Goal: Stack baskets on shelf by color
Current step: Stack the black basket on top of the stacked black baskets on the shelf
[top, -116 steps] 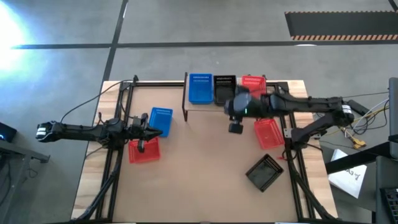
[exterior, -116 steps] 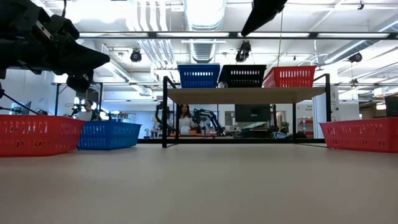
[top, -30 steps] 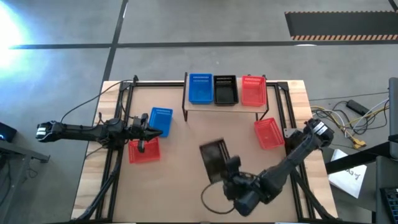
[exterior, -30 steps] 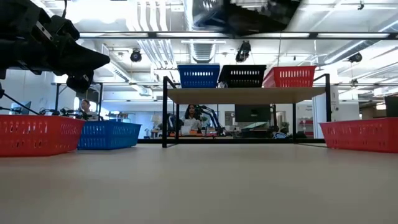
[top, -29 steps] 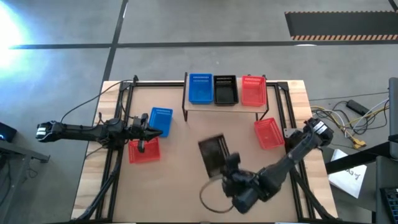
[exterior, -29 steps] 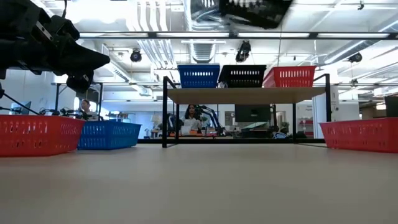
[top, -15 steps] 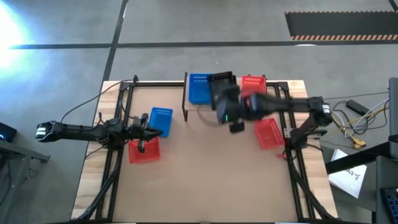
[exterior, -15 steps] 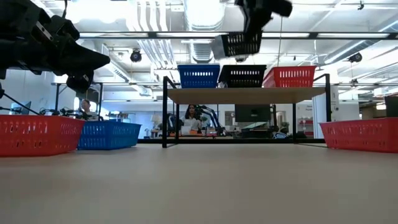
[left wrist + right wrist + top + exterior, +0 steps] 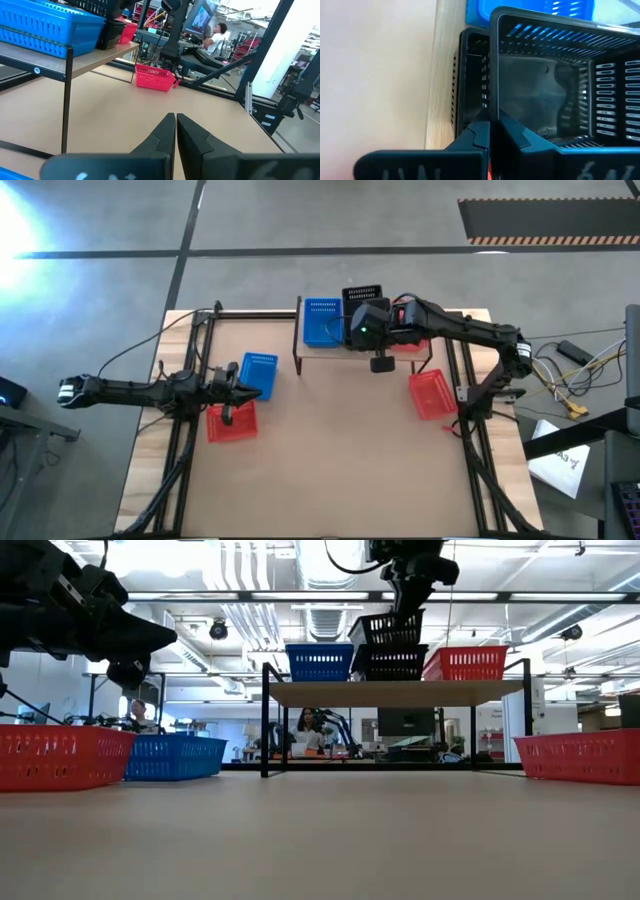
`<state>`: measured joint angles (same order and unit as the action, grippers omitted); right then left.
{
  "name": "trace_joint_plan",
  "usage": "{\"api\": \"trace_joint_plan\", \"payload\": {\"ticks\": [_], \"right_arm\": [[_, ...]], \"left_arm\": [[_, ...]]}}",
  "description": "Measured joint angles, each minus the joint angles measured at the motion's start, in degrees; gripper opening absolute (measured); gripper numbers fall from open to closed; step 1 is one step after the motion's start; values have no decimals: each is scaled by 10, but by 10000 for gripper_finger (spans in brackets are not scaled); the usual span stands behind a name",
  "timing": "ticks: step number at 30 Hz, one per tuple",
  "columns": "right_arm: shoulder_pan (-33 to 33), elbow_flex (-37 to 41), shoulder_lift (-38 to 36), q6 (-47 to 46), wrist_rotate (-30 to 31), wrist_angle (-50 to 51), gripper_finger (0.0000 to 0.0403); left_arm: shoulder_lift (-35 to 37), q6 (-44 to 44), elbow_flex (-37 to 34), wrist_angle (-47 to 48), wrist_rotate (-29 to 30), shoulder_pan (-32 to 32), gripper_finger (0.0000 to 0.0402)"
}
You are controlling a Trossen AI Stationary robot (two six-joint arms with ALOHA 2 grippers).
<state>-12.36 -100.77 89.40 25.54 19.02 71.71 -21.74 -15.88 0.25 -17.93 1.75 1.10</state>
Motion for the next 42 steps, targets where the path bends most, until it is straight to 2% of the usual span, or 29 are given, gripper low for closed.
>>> {"api": "trace_joint_plan", "payload": {"ticks": [11, 22, 28, 33, 37, 42], "right_arm": [[-1, 0, 1, -20, 0, -2, 13], [-1, 0, 1, -17, 5, -7, 100], [-1, 0, 1, -42, 34, -11, 127], [-1, 0, 0, -125, 33, -2, 127], [0, 1, -1, -152, 29, 11, 119], [0, 2, 1, -155, -22, -33, 99]], "left_arm": [[0, 0, 0, 0, 0, 0, 0], [0, 0, 0, 0, 0, 0, 0], [0, 0, 0, 0, 0, 0, 0], [0, 0, 0, 0, 0, 0, 0], [0, 0, 0, 0, 0, 0, 0], [0, 0, 0, 0, 0, 0, 0]]}}
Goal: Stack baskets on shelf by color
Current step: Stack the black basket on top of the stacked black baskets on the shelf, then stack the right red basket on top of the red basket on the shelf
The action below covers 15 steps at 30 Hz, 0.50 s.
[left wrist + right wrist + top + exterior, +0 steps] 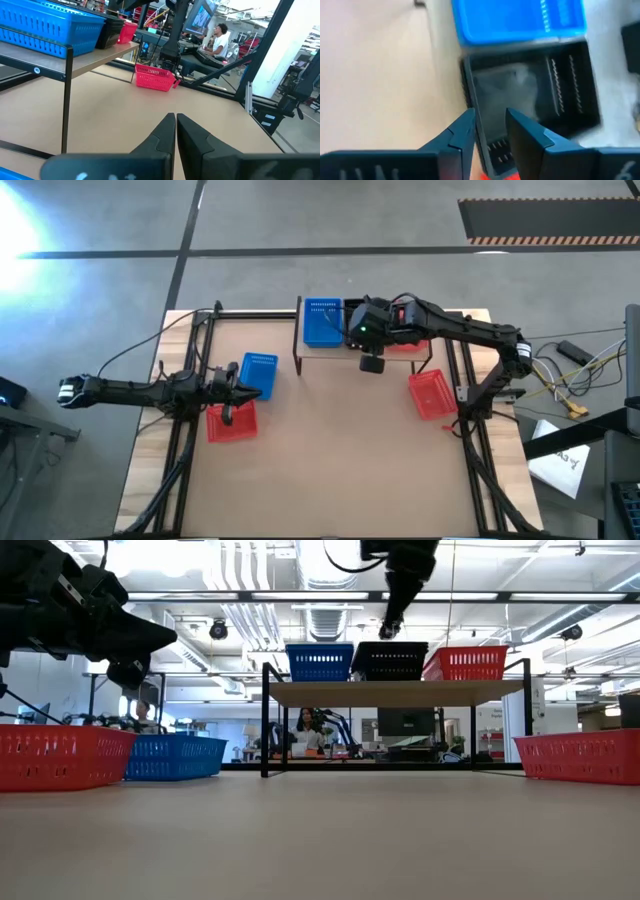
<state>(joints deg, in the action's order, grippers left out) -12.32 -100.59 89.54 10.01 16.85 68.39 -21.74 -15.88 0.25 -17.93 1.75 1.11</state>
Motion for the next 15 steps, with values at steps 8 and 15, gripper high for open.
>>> {"api": "trace_joint_plan", "payload": {"ticks": [8, 15], "right_arm": [[3, 6, 13, 4, -3, -36, 40], [86, 46, -52, -116, 12, -19, 9]], "left_arm": [[0, 0, 0, 0, 0, 0, 0], [0, 0, 0, 0, 0, 0, 0]]}}
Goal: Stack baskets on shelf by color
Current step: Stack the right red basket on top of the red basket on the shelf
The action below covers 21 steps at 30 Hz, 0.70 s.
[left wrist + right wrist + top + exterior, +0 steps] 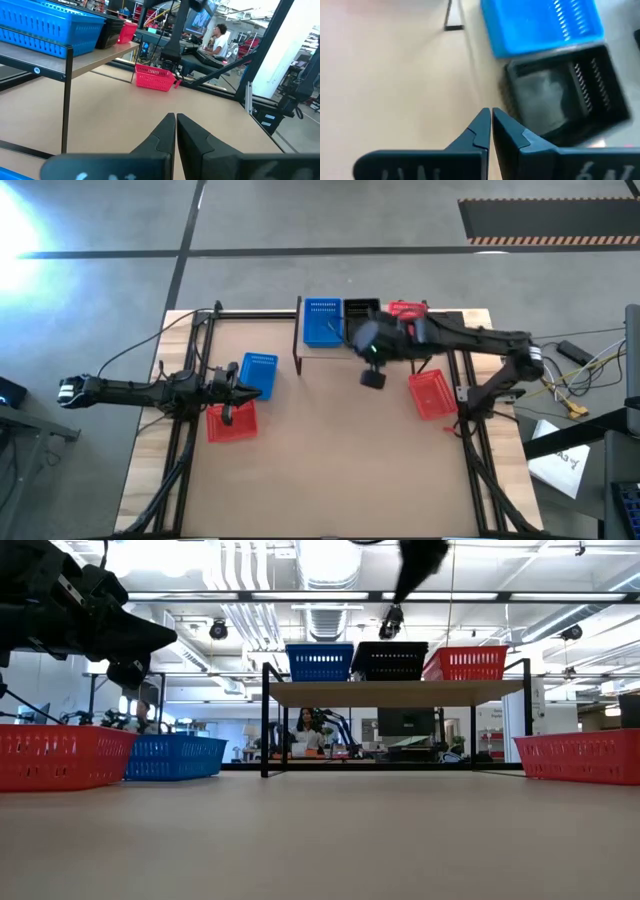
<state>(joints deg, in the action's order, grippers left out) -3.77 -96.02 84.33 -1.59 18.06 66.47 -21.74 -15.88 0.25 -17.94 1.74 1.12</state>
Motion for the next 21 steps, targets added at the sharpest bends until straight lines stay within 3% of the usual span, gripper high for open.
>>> {"api": "trace_joint_plan", "payload": {"ticks": [5, 10, 15, 21], "right_arm": [[90, 135, -77, -151, 65, 2, 9], [173, 291, -160, -380, 69, 8, 9], [217, 400, -226, -535, 20, 9, 12], [237, 460, -253, -563, -58, 9, 54]], "left_arm": [[0, 0, 0, 0, 0, 0, 0], [0, 0, 0, 0, 0, 0, 0], [0, 0, 0, 0, 0, 0, 0], [0, 0, 0, 0, 0, 0, 0]]}}
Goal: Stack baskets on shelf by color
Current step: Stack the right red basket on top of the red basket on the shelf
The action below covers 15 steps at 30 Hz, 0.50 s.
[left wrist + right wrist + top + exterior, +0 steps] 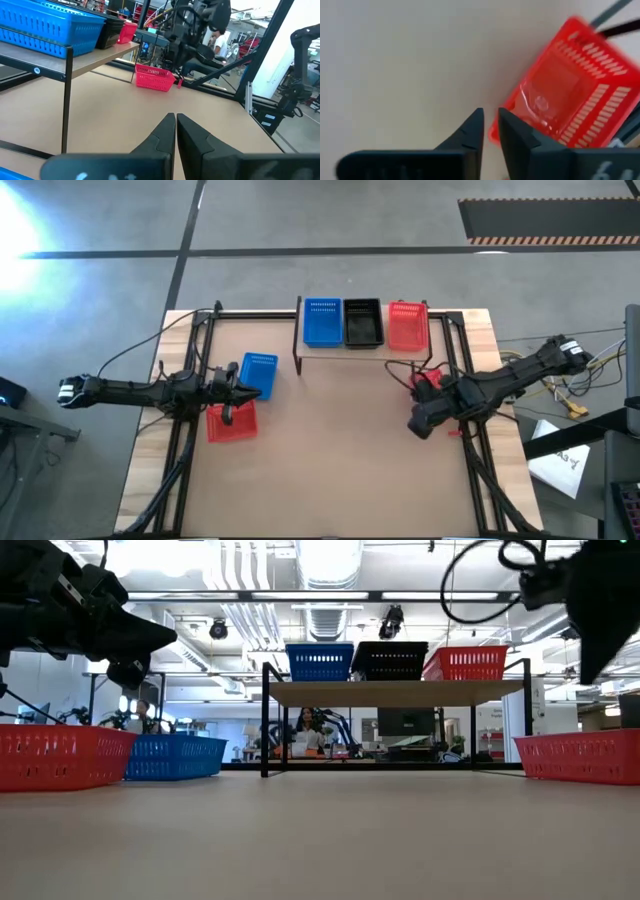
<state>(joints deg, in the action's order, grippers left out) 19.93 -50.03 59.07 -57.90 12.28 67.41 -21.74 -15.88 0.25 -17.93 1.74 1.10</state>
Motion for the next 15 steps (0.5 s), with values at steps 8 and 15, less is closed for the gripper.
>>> {"api": "trace_joint_plan", "payload": {"ticks": [8, 15], "right_arm": [[12, 18, 51, 79, -54, 63, 137], [34, 19, 137, 196, -63, 61, 146]], "left_arm": [[0, 0, 0, 0, 0, 0, 0], [0, 0, 0, 0, 0, 0, 0]]}}
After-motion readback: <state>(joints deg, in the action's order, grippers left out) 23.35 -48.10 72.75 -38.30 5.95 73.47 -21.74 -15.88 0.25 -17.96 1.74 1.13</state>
